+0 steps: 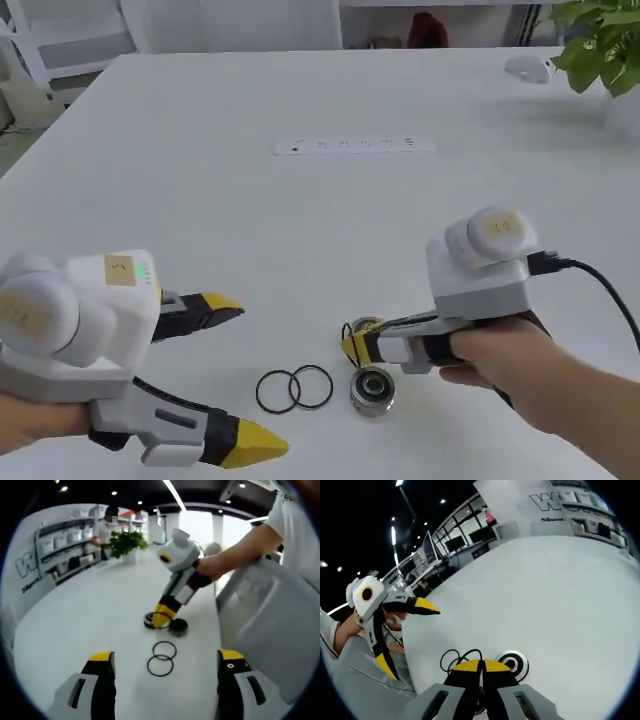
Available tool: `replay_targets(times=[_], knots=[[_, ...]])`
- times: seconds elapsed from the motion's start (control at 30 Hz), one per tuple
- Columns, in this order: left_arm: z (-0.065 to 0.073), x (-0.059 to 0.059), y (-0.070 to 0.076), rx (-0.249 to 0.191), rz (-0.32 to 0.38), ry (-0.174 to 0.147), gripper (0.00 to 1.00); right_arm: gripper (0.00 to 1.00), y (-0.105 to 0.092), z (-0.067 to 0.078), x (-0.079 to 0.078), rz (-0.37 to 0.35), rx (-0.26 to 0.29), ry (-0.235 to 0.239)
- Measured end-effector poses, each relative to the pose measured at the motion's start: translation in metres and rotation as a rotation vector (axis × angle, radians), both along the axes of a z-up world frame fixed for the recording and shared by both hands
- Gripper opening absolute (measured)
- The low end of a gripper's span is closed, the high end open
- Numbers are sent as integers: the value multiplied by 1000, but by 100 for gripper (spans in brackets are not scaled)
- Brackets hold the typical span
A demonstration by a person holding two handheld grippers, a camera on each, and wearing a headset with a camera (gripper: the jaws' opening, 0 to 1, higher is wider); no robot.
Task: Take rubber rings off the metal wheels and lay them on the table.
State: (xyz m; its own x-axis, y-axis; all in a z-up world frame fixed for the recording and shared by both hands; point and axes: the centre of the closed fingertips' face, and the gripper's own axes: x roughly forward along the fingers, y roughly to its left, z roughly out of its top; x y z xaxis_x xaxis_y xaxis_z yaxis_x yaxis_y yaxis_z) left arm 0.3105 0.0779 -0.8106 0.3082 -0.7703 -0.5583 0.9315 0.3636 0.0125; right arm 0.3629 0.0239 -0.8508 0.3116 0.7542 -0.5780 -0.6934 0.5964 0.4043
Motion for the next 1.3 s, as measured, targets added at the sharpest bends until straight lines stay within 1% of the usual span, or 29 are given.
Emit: replay_targets(times=[0.1, 0.27, 0.47, 0.67, 0.77, 0.97, 1.1, 1.3], knots=[[-1, -1, 0, 2, -3, 5, 85, 0, 3, 0, 2, -6, 0, -13], [-3, -3, -1, 8, -15, 12, 85, 0, 5, -6, -1, 9, -31, -22], [-6, -4, 0, 18, -19, 17, 84, 0, 5, -9, -4, 23, -43, -17], [-7, -5, 0, 20, -21, 21, 84, 0, 5, -10, -5, 34, -58, -24], [-8, -6, 0, 24, -23, 22, 84, 1, 5, -8, -4, 36, -56, -35], [-9, -7, 0, 31, -29, 27, 84, 2, 4, -4, -3, 30, -46, -43], [-6, -7, -2, 13, -28, 29, 84, 3, 2, 3, 3, 15, -34, -61], [-6, -5, -1, 13, -20, 27, 84, 5, -6, 10, 12, -21, -18, -75]])
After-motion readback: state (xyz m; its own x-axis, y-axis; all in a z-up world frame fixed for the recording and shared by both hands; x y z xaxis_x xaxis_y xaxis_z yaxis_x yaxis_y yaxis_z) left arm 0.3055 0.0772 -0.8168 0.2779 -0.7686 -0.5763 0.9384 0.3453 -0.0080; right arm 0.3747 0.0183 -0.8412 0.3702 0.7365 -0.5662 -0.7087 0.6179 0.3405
